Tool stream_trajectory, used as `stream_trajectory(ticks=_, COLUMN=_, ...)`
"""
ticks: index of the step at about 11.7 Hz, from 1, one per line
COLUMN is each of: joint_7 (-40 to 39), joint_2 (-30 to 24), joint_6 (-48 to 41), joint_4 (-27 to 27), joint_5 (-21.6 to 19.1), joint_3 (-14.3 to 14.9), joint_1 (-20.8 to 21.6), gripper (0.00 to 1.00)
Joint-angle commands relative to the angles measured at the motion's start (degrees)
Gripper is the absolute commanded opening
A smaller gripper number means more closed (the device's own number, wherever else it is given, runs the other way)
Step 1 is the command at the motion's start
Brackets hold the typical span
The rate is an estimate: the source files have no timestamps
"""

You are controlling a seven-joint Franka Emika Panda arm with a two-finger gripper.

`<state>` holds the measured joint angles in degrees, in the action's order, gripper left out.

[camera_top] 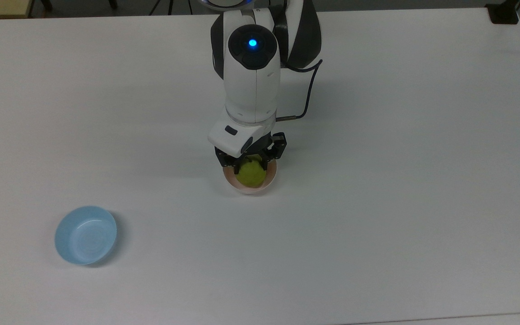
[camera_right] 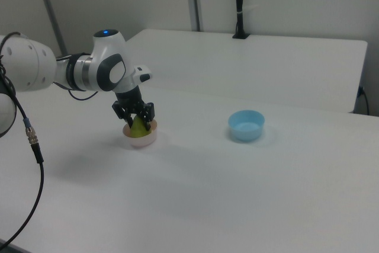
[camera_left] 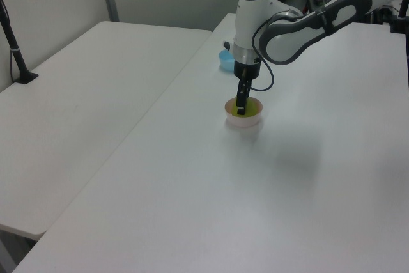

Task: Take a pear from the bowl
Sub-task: 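Lift the pear up out of the pink bowl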

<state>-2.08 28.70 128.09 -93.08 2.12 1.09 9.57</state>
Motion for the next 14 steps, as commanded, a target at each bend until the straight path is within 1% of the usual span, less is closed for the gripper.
stream_trajectory(ticks=1, joint_7=-0.47, joint_2=-0.66, joint_6=0.67, joint_4=-0.26, joint_5=0.52, joint_3=0.49, joint_1=0.98, gripper=0.48)
stream_trajectory(ticks=3, joint_7=2.07, joint_2=-1.54, joint_6=0.49, joint_4=0.01, joint_5=0.52, joint_3=0.49, joint_1=0.89, gripper=0.48)
stream_trajectory(ticks=6, joint_7=5.24, joint_2=-5.40, joint_6=-3.11, joint_4=0.10, joint_5=0.52, joint_3=0.49, joint_1=0.89, gripper=0.48)
stream_trajectory(ticks=9, joint_7=5.42, joint_2=-9.36, joint_6=-10.99, joint_4=2.11, joint_5=0.08, joint_3=0.75, joint_1=0.19, gripper=0.49)
stream_trajectory(ticks=11, joint_7=4.98, joint_2=-10.07, joint_6=-13.91, joint_4=5.18, joint_5=-0.10, joint_3=1.19, joint_1=-1.12, gripper=0.49)
stream_trajectory(ticks=13, joint_7=4.19, joint_2=-10.07, joint_6=-14.01, joint_4=7.56, joint_5=-0.10, joint_3=1.19, joint_1=-4.10, gripper=0.49)
stream_trajectory(ticks=14, joint_7=2.19, joint_2=-10.07, joint_6=-14.01, joint_4=7.74, joint_5=-0.10, joint_3=1.28, joint_1=-5.60, gripper=0.49)
